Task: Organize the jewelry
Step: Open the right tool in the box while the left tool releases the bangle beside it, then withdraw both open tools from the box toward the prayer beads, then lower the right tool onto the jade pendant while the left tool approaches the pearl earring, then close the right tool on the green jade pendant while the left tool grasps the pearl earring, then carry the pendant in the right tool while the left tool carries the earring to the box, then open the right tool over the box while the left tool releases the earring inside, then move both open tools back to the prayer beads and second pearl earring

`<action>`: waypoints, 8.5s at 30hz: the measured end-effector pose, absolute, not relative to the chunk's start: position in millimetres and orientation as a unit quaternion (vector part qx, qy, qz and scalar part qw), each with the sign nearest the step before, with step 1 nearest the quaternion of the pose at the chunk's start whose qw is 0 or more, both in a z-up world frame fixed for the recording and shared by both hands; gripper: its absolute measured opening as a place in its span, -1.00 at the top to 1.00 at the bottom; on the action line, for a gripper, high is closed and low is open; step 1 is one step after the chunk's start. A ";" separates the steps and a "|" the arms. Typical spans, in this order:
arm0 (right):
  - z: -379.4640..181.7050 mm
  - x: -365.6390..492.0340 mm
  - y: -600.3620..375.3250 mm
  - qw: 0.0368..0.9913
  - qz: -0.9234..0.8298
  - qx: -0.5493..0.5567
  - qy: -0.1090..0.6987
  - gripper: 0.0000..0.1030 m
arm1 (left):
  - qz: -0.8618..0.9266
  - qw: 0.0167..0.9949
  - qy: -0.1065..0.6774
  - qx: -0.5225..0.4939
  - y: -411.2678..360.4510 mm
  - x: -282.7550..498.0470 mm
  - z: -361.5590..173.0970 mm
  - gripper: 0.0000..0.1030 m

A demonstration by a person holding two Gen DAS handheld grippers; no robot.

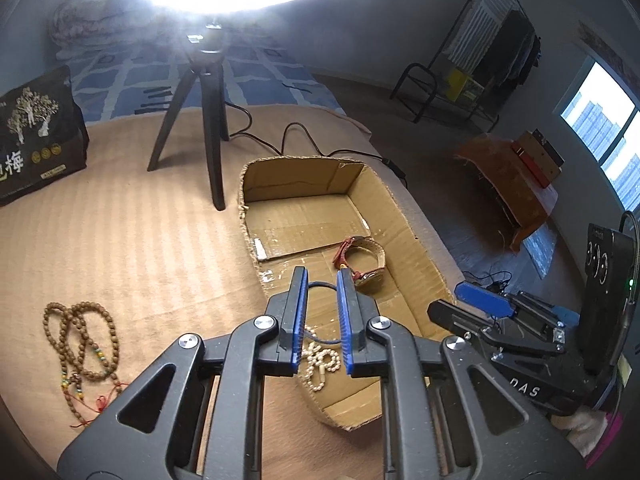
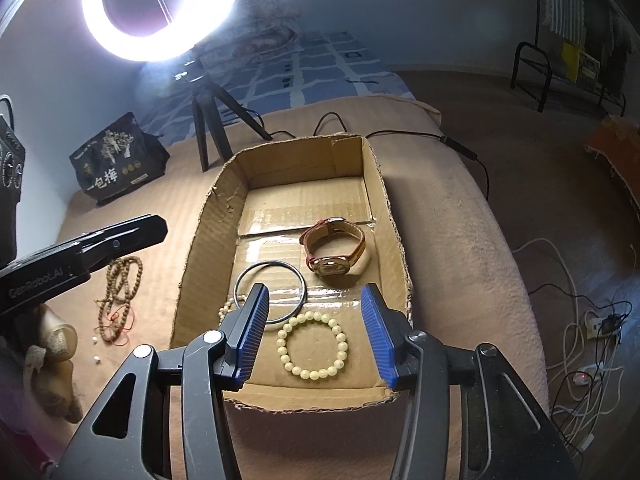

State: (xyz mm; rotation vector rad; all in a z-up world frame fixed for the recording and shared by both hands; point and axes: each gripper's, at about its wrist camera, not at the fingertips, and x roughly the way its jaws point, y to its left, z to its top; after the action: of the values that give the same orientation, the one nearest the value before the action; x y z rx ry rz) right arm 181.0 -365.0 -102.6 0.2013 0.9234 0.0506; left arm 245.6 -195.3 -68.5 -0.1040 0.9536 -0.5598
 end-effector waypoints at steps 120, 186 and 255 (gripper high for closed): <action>-178.0 195.8 -87.2 0.812 0.298 -0.107 0.491 0.86 | -0.206 0.819 0.532 0.055 25.3 175.1 -175.1 0.66; -96.1 170.1 -351.5 0.898 0.097 0.041 0.428 0.86 | -0.319 0.851 0.418 0.004 -182.1 182.3 -74.5 0.66; -68.7 151.5 -322.5 0.915 0.050 0.037 0.399 -0.52 | -0.222 0.864 0.451 0.025 -93.8 185.5 -65.8 -0.03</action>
State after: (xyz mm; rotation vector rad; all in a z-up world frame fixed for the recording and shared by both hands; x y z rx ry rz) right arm 151.5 -322.5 -68.7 0.0755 0.8206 0.1022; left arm 185.5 -93.9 -65.8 0.0514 0.9460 -0.4657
